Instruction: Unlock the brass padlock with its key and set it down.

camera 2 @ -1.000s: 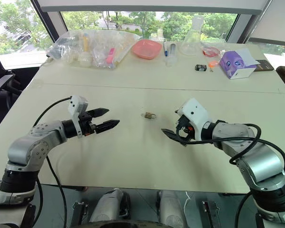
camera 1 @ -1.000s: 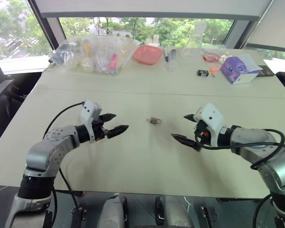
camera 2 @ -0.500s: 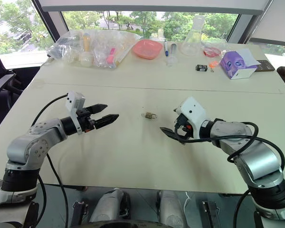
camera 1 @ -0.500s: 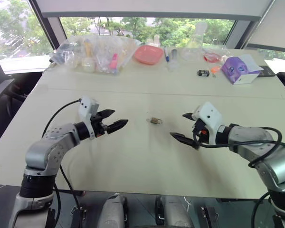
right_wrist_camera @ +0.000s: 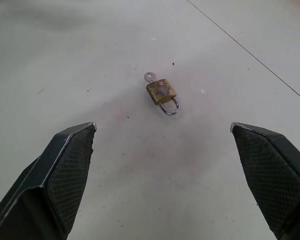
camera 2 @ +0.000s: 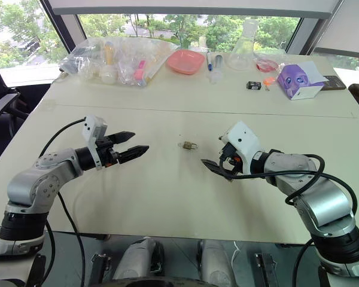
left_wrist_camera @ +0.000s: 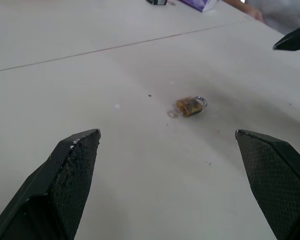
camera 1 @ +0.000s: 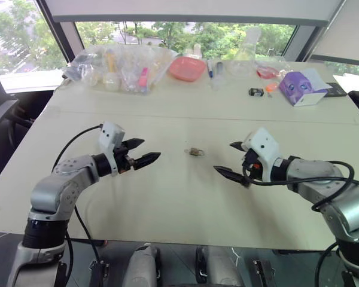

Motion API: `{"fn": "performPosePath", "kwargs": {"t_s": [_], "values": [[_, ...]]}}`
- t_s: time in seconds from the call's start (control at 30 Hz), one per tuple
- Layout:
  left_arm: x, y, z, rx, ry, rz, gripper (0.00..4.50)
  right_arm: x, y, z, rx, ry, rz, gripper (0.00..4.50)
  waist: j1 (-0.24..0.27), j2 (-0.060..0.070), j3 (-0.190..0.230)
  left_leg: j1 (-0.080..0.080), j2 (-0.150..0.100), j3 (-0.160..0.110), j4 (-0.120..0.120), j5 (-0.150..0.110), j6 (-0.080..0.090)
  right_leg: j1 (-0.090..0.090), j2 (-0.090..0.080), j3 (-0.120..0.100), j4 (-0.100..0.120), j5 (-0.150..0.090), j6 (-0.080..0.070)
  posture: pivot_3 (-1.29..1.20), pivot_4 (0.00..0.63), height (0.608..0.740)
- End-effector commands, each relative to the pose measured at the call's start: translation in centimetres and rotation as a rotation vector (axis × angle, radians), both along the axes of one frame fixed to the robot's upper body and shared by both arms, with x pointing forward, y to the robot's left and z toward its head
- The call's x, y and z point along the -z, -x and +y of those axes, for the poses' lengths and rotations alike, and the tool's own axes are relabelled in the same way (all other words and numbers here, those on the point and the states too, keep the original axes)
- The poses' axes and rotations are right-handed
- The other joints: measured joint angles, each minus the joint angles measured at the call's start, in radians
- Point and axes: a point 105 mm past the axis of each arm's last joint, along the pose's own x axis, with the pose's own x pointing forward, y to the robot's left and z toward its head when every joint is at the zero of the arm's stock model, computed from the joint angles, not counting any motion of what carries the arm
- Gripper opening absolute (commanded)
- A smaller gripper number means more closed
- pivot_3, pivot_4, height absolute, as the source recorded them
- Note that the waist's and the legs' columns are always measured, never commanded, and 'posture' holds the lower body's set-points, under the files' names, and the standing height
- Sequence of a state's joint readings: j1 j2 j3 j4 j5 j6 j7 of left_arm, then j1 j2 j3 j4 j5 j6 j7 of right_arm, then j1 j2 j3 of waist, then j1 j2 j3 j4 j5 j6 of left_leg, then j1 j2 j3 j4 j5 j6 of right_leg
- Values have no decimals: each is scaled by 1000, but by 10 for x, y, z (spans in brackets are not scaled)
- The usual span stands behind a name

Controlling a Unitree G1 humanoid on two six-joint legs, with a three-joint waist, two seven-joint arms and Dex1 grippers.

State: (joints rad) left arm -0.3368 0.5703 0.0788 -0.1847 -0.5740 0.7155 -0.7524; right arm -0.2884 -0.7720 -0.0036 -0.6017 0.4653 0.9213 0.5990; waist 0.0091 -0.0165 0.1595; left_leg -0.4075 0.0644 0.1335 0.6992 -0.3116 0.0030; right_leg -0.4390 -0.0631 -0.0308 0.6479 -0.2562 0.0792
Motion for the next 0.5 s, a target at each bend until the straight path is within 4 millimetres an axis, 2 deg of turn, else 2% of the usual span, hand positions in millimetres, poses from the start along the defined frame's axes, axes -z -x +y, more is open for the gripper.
{"fn": "performPosePath", "kwargs": {"t_s": [0.03,0.2,0.33,0.5], "values": [[-18,-6,-1,59,-52,-76,4471,-12,-9,13,-45,-26,-5,4500,-1,0,0,0,0,0,0,0,0,0,0,0,0,0,0,0,150,733],[-25,-3,3,229,-201,-89,4471,-7,-37,29,-108,72,40,4500,-18,0,0,0,0,0,0,0,0,-1,1,0,1,0,-1,0,150,733],[-35,1,7,303,-209,-64,4471,13,-44,40,-250,167,120,4500,-21,0,0,-2,0,1,-1,1,-1,-3,1,0,-1,0,0,0,150,733],[-37,5,6,319,-225,-71,4471,28,-75,51,-244,182,135,4500,-22,0,1,-2,0,3,0,1,-2,-3,1,0,0,0,0,0,150,733]]}}
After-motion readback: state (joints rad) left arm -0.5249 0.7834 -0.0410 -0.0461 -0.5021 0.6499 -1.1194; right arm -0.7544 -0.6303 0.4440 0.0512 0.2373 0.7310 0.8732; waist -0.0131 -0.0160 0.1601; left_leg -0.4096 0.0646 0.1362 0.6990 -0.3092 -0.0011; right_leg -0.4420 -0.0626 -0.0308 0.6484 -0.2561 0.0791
